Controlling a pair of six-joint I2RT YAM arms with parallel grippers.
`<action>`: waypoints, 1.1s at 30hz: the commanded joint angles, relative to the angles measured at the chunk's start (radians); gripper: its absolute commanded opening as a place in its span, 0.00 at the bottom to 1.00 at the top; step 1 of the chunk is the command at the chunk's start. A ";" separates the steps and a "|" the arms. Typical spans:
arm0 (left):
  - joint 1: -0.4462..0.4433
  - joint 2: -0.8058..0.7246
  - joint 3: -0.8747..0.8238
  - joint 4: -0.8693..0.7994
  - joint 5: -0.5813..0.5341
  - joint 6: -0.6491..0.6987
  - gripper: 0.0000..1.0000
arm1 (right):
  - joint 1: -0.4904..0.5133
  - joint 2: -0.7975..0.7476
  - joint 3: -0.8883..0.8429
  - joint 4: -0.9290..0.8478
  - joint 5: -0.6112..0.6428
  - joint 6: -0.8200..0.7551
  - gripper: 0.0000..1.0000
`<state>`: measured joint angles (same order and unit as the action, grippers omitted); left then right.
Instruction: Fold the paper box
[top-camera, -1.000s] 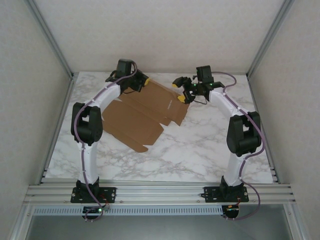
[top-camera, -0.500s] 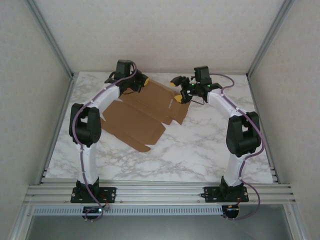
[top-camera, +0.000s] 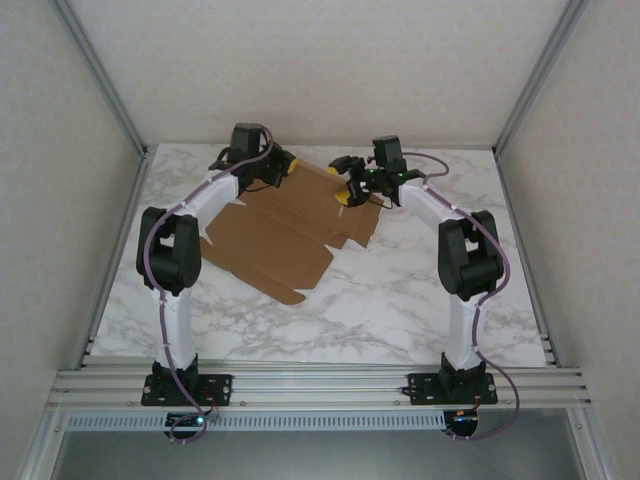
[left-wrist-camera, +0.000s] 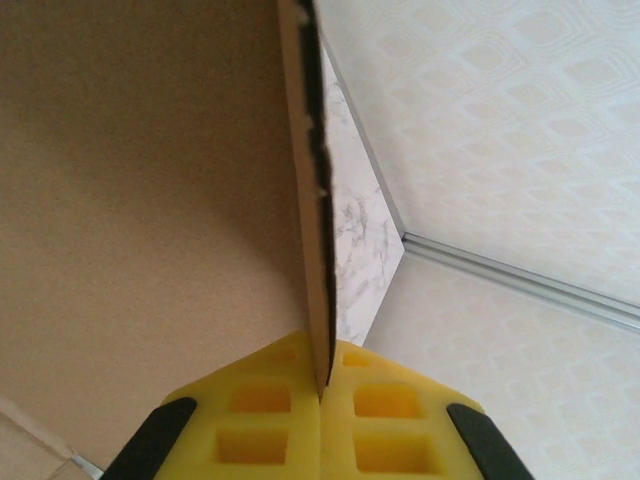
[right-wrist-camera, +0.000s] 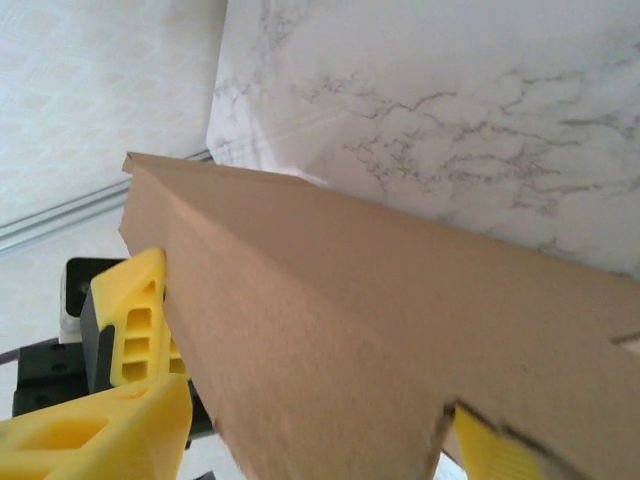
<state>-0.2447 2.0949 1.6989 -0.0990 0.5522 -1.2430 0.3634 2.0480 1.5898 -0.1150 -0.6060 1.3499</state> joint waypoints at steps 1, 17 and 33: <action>0.002 -0.059 -0.018 0.018 0.014 -0.006 0.00 | -0.001 0.035 0.027 0.114 -0.005 0.054 0.63; 0.015 -0.041 0.028 -0.089 0.038 0.081 0.00 | -0.014 0.105 0.146 -0.011 0.005 -0.057 0.26; 0.053 -0.015 0.107 -0.174 0.012 0.053 0.00 | -0.008 0.211 0.530 -0.397 0.053 -0.392 0.73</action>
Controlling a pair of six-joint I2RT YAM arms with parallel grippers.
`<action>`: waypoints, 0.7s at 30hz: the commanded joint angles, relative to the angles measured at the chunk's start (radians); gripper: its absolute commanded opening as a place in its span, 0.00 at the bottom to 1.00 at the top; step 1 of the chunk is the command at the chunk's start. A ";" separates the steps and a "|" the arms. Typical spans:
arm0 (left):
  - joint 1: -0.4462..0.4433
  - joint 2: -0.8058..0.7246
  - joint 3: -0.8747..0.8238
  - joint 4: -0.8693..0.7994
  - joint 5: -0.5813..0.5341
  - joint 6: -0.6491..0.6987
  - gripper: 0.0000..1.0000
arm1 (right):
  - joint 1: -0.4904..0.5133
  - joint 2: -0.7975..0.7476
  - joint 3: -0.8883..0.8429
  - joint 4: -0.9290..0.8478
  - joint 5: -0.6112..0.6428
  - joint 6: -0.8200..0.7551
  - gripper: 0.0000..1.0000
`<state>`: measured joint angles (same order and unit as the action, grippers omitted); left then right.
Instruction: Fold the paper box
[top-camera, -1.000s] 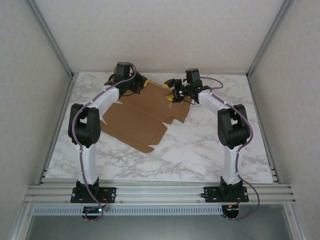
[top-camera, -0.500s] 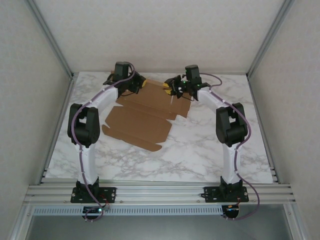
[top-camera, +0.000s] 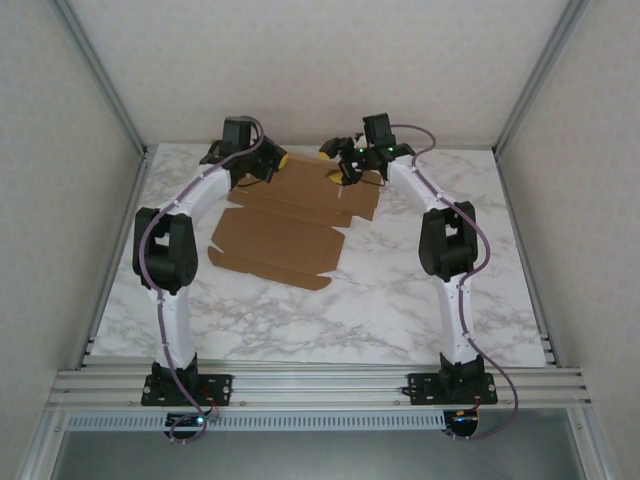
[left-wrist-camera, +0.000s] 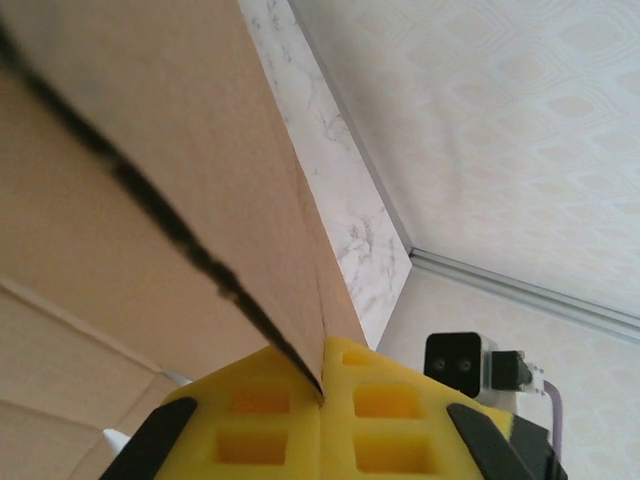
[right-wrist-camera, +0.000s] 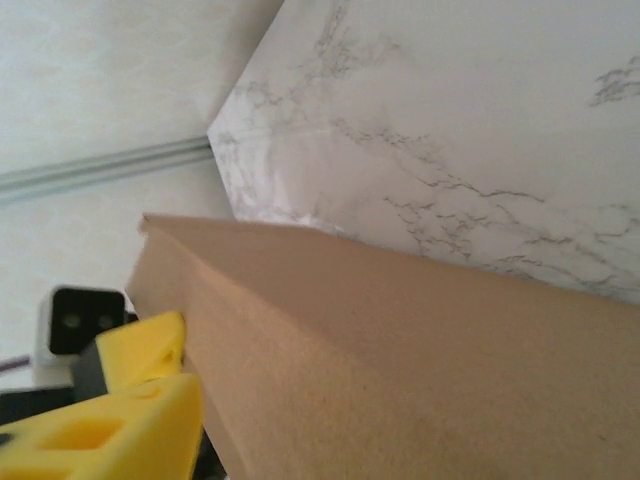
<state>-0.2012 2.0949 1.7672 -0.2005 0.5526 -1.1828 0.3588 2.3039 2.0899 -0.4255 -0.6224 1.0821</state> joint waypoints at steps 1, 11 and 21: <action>0.016 -0.013 0.038 -0.073 0.007 -0.015 0.00 | -0.003 -0.081 0.003 -0.085 0.100 -0.159 0.80; 0.050 -0.006 0.016 -0.031 -0.032 -0.112 0.00 | -0.006 -0.398 -0.250 -0.184 0.307 -0.472 0.81; 0.074 0.008 -0.045 0.021 -0.031 -0.190 0.00 | 0.070 -0.470 -0.580 -0.164 0.259 -0.674 0.72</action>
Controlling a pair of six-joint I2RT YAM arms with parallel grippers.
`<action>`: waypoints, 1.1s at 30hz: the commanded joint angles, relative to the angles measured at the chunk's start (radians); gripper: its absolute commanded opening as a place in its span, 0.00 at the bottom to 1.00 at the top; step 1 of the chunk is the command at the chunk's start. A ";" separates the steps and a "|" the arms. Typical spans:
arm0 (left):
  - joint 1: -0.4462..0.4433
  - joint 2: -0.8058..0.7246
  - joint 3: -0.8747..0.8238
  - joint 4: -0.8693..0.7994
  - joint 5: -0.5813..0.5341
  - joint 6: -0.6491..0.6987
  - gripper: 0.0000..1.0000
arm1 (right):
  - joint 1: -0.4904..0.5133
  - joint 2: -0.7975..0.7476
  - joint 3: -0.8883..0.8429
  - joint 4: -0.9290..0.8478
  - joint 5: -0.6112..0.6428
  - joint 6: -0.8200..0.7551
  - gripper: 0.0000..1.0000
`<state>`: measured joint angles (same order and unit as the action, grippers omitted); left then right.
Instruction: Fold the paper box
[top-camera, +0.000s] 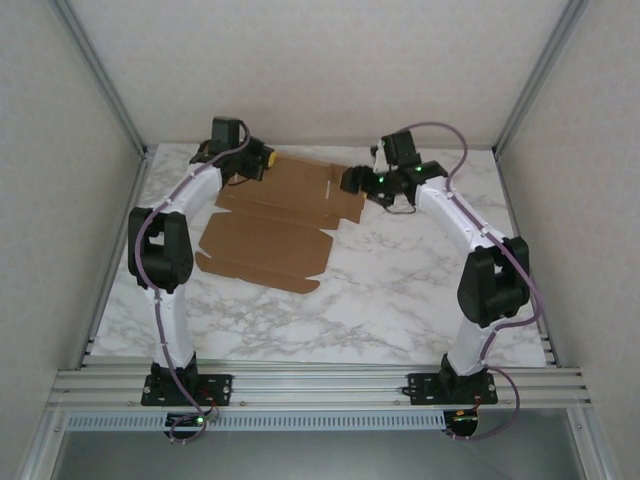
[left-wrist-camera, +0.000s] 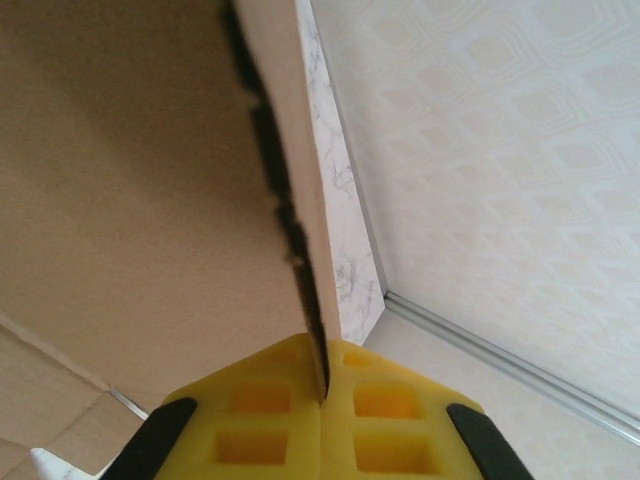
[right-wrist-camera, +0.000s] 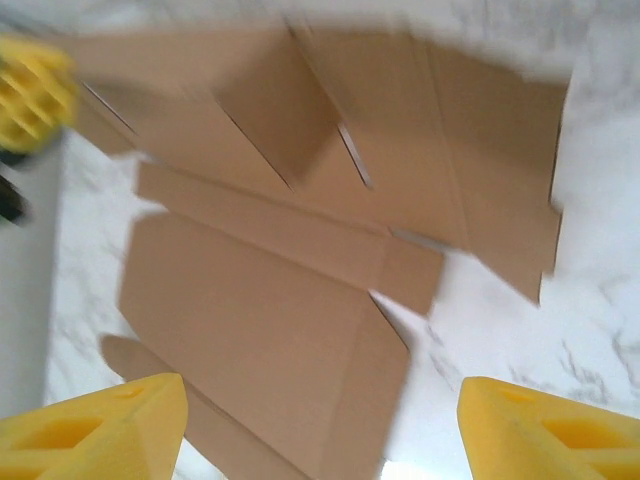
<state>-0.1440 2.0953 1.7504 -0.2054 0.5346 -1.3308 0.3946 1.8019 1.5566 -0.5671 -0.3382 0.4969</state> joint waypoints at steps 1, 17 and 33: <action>0.022 0.007 -0.037 0.029 -0.014 -0.047 0.00 | 0.050 0.042 -0.063 -0.020 -0.023 -0.093 0.72; 0.045 -0.027 -0.101 0.087 -0.006 -0.098 0.00 | 0.195 0.205 -0.080 0.112 0.246 0.176 0.65; 0.046 -0.059 -0.161 0.135 0.016 -0.133 0.00 | 0.195 0.353 0.033 0.188 0.103 0.206 0.67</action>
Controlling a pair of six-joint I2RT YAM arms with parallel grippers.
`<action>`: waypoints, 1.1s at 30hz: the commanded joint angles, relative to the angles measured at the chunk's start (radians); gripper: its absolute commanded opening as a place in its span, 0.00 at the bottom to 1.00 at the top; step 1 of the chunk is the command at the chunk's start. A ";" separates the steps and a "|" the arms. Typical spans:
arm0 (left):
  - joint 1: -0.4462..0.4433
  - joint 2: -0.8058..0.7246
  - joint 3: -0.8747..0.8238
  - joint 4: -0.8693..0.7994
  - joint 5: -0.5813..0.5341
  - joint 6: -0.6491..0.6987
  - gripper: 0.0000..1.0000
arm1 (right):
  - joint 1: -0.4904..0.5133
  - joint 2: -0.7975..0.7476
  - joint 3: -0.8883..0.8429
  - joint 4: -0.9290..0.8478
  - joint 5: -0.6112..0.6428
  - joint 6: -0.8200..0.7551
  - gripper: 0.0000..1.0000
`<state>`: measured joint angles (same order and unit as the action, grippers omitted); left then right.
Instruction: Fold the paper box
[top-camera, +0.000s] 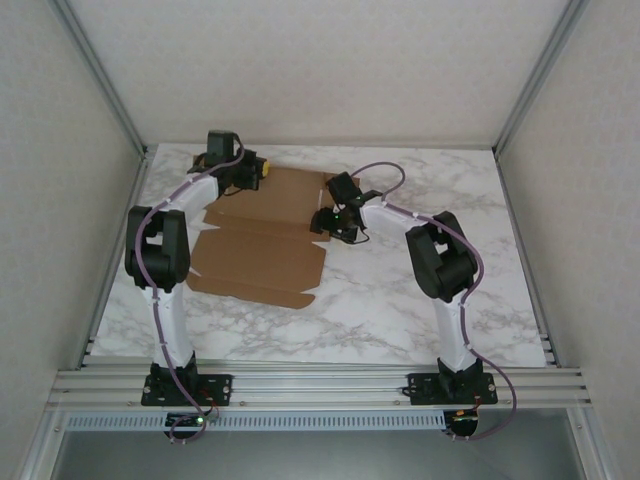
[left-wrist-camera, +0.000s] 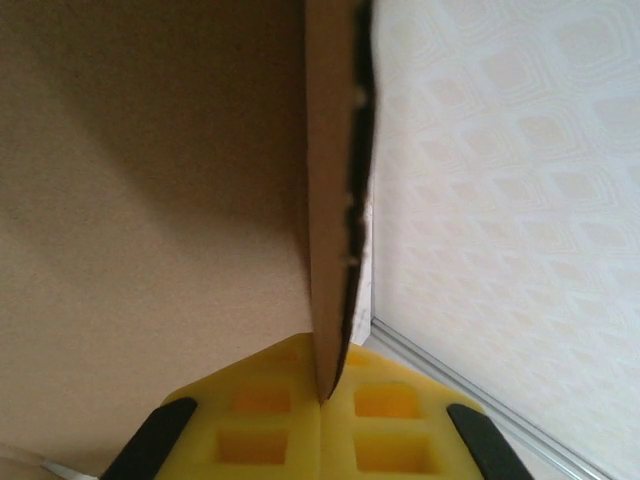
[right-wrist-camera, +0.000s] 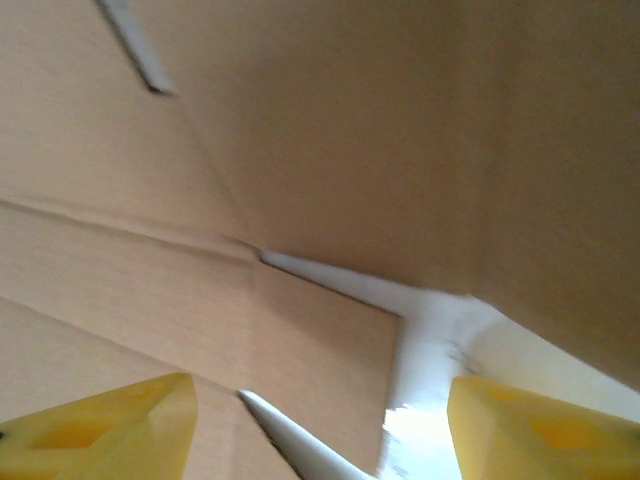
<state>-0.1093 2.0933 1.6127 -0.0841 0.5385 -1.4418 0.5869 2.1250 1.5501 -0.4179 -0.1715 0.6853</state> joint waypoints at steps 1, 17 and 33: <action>0.010 -0.059 -0.026 0.013 0.011 -0.023 0.00 | 0.003 0.029 0.042 0.049 -0.077 0.025 0.67; 0.010 -0.084 -0.029 0.012 0.014 -0.034 0.00 | 0.010 0.034 0.057 0.151 -0.272 0.100 0.64; 0.010 -0.093 -0.045 0.025 0.031 -0.034 0.00 | 0.062 0.218 0.273 -0.117 -0.065 -0.038 0.63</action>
<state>-0.1028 2.0411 1.5684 -0.0742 0.5385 -1.4670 0.6342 2.2913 1.7878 -0.4057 -0.3325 0.7002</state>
